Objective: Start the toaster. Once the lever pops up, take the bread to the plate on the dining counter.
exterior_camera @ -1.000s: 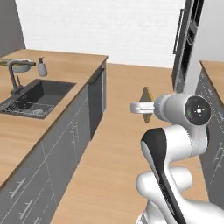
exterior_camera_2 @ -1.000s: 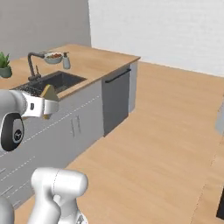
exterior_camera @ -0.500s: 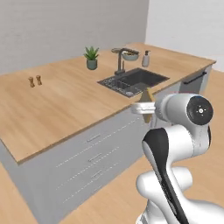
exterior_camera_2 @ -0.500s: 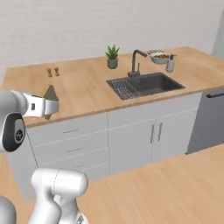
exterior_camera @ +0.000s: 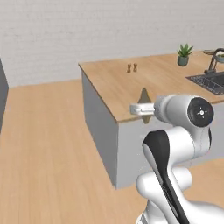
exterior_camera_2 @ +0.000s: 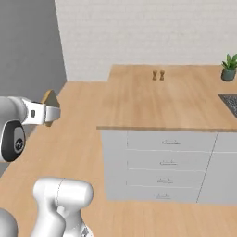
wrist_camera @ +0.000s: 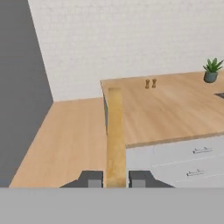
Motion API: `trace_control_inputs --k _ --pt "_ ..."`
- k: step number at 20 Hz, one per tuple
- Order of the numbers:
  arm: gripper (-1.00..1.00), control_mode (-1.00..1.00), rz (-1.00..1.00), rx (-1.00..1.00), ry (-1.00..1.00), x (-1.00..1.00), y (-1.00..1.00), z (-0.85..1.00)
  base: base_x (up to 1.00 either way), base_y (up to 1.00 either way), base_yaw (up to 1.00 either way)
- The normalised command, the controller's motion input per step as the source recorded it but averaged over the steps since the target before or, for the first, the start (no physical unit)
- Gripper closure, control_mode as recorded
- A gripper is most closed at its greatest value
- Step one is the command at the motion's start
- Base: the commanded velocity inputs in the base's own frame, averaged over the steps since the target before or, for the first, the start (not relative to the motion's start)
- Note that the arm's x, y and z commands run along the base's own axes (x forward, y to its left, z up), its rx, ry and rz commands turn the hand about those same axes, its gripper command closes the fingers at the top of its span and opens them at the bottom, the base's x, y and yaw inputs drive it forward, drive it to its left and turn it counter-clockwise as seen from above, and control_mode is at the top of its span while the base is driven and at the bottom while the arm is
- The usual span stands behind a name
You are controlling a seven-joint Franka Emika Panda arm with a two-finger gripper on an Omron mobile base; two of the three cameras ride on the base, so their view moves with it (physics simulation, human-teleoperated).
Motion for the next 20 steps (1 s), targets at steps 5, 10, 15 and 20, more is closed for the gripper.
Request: trace_control_inputs --k 5,10,15,20 --pt "1.00 1.00 0.00 0.00 0.00 0.00 0.00 0.00 0.60 1.00 0.06" --pt "1.00 1.00 0.00 0.00 0.00 0.00 0.00 0.00 1.00 1.00 -0.05" --pt "1.00 1.00 0.00 0.00 0.00 0.00 0.00 0.00 1.00 1.00 -0.08" --pt "1.00 1.00 0.00 0.00 0.00 0.00 0.00 0.00 1.00 0.97 -0.11"
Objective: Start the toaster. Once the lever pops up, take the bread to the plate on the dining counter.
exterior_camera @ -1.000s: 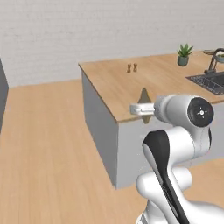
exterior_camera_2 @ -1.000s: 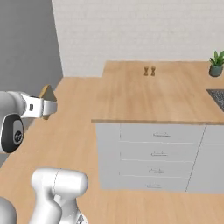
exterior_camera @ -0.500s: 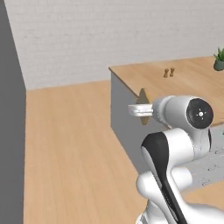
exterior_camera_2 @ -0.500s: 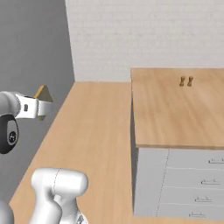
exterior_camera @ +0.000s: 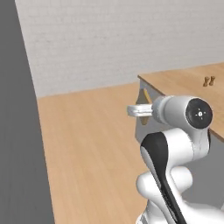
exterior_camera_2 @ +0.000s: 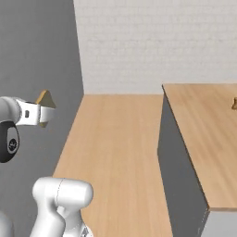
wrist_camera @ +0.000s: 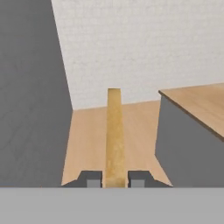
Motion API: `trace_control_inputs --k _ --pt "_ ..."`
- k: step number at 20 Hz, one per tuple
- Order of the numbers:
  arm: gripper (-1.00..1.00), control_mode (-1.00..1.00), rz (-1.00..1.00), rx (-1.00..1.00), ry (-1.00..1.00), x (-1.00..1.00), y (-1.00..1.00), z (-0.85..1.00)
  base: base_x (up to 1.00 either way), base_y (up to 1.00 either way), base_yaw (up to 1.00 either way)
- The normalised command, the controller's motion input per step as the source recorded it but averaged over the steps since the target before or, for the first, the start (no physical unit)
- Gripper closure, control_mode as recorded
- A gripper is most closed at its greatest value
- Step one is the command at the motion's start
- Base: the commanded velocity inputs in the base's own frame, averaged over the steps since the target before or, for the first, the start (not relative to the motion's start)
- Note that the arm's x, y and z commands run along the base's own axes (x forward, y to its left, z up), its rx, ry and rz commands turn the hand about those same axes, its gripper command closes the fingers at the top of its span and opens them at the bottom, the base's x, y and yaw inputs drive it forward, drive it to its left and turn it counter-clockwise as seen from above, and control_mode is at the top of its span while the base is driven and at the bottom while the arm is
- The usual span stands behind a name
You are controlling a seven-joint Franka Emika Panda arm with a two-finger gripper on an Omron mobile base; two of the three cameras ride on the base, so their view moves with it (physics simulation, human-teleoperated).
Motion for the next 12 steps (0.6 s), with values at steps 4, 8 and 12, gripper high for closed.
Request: trace_control_inputs --k 4,8,12 --pt "1.00 1.00 0.00 0.00 0.00 0.00 0.00 0.00 1.00 0.80 -0.20" --pt "1.00 1.00 0.00 0.00 0.00 0.00 0.00 0.00 1.00 0.74 -0.27" --pt "1.00 1.00 0.00 0.00 0.00 0.00 0.00 0.00 1.00 0.66 -0.33"
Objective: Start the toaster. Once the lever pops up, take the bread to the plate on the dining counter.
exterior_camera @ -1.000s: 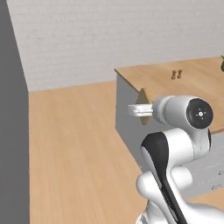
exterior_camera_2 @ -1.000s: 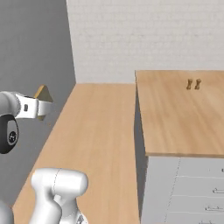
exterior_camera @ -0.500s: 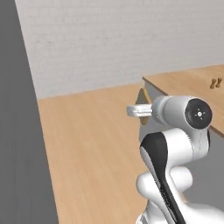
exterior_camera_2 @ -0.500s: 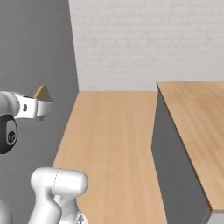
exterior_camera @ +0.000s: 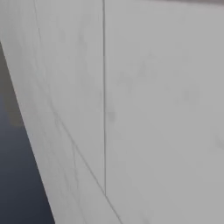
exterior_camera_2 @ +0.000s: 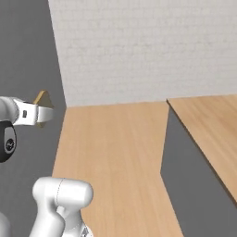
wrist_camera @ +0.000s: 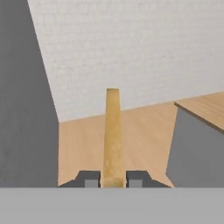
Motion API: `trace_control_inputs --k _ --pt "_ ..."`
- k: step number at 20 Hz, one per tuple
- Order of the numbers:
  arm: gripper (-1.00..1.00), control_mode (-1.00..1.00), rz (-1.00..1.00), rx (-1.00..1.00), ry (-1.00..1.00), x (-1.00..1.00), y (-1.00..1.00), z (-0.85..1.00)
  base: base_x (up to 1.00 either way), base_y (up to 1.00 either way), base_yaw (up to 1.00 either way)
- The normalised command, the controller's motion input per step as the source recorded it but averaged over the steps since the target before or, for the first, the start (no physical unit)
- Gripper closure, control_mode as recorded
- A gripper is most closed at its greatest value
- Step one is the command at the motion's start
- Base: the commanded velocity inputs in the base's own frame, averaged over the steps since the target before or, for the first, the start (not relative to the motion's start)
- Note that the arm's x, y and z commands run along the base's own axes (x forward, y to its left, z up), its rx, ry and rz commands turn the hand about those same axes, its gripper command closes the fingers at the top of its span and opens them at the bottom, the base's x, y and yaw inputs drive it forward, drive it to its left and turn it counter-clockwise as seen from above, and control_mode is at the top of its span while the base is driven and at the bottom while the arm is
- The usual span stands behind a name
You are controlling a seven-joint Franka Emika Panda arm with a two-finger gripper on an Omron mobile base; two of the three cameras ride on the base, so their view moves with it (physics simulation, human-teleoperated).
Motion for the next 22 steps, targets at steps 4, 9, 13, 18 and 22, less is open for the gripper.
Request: trace_control_inputs --k 4,9,13,18,22 --pt "1.00 1.00 0.00 0.00 0.00 0.00 0.00 0.00 1.00 0.65 -0.34" --pt "1.00 1.00 0.00 0.00 0.00 0.00 0.00 0.00 1.00 0.64 -0.34" --pt "1.00 1.00 0.00 0.00 0.00 0.00 0.00 0.00 1.00 0.68 -0.29" --pt "1.00 1.00 0.00 0.00 0.00 0.00 0.00 0.00 1.00 0.65 -0.07" --pt "1.00 1.00 0.00 0.00 0.00 0.00 0.00 0.00 1.00 0.44 0.00"
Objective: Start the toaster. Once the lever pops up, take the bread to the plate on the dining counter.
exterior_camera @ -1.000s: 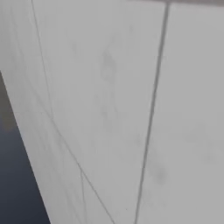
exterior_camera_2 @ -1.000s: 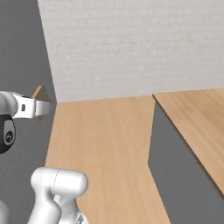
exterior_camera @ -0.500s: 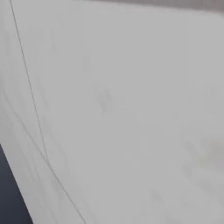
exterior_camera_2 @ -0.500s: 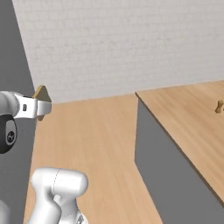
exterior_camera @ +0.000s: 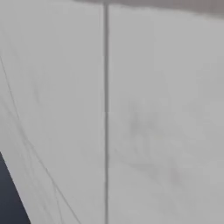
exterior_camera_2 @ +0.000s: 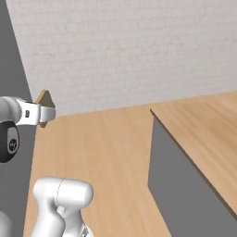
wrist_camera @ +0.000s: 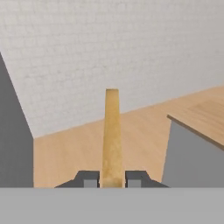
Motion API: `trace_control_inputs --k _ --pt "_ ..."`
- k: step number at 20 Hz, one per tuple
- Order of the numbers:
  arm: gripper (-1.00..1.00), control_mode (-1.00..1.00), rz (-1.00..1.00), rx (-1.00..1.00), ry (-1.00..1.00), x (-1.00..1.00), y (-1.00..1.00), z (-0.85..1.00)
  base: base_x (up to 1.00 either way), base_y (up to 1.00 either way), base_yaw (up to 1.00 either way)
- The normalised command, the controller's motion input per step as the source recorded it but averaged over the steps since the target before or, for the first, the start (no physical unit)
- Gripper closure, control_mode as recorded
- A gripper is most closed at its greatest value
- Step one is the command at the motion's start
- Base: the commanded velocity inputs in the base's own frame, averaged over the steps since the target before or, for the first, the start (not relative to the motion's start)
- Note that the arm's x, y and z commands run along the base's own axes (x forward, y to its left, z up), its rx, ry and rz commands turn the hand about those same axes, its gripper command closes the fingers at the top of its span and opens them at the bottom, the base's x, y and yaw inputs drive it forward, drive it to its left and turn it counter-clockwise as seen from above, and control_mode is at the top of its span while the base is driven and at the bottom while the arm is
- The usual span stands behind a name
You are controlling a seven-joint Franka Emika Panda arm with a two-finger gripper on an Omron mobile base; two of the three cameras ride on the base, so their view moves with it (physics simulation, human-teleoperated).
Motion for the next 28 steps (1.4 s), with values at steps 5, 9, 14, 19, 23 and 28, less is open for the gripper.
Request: trace_control_inputs --k 5,9,14,19,23,28 --pt "1.00 1.00 0.00 0.00 0.00 0.00 0.00 0.00 1.00 0.10 0.03" --pt "1.00 1.00 0.00 0.00 0.00 0.00 0.00 0.00 1.00 0.00 0.00" --pt "1.00 1.00 0.00 0.00 0.00 0.00 0.00 0.00 1.00 0.06 -0.01" --pt "1.00 1.00 0.00 0.00 0.00 0.00 0.00 0.00 1.00 0.25 -0.08" --pt "1.00 1.00 0.00 0.00 0.00 0.00 0.00 0.00 1.00 0.41 -0.18" --pt "1.00 1.00 0.00 0.00 0.00 0.00 0.00 0.00 1.00 0.58 -0.41"
